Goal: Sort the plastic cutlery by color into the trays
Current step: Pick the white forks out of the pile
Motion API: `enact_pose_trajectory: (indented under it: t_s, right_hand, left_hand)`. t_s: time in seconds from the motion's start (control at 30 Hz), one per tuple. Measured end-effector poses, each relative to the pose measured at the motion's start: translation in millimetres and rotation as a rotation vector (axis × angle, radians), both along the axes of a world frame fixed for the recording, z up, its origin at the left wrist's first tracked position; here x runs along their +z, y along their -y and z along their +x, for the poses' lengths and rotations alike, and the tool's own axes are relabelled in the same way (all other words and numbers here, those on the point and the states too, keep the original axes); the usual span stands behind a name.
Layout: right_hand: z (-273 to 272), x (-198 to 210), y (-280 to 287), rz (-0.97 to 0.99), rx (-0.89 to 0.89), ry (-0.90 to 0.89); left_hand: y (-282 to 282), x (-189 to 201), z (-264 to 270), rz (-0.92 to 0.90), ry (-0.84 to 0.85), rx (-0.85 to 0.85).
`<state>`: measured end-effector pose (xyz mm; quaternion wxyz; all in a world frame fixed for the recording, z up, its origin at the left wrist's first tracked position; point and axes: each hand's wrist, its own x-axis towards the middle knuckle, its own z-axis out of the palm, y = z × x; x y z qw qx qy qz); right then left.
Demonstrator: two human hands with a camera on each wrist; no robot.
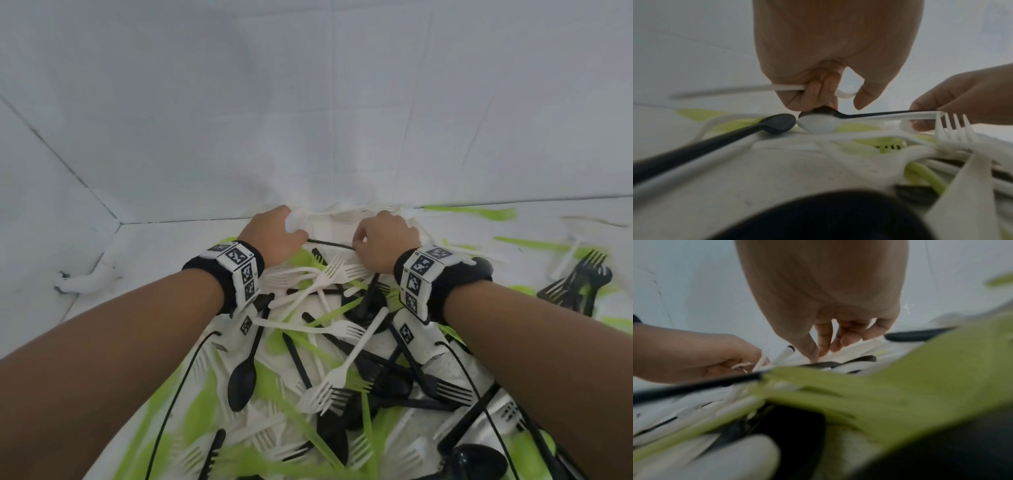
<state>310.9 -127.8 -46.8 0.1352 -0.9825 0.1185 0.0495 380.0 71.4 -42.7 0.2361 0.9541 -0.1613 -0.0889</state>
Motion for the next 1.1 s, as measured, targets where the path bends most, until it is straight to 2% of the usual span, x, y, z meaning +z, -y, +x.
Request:
enact_pose_trajectory:
  t_s: [0.1,0.27,0.43,0.6,0.67,0.73,0.83,0.9,1.03,1.1]
  right_hand:
    - [1.7,3.0,1.1,0.135,-0.13,0.149]
    - [-3.5,12.3,3.8,0.594,-0.278,0.331]
    - [-7.8,13.8,2.6,0.631,-0.23,0.443]
    - [-7.4,18.1,4.6,0.818,-0.272,0.574]
    - [-5.6,19.2,3.9,0.829,-0.275,0.602]
    - [-1.9,17.0,3.2,0.773,-0.249,0.53]
    - [-0.4,10.5,0.4,0.591,-0.146,0.183]
    - [-3.1,4.1,-1.6,0.48,-0.079,0.027]
    - [-6.9,-6.7,-3.4,0.386,0.014,-0.079]
    - [-8.6,-9.1,-2.8,0.399,0.03,-0.084]
  left_hand:
    - [6.1,0.0,7.6,0.055,0.003,0.052]
    - [17.0,-6.1,13.5,0.115,0.023,0.04]
    - [30.0,-9.0,10.5,0.214,-0.006,-0.088]
    - [22.0,-5.8,6.9,0.057,-0.053,-0.076]
    - [17.1,-4.9,4.6,-0.029,-0.085,-0.06]
    - [13.1,-3.2,0.1,-0.075,-0.092,-0.047]
    - [9.0,-1.9,-4.0,-0.164,-0.098,-0.005]
    - [7.8,-3.4,-3.8,-0.141,-0.096,0.027]
    - [7.3,-6.9,-1.2,0.089,0.029,0.034]
    - [12.3,-5.8,-1.1,0.125,0.035,-0.011]
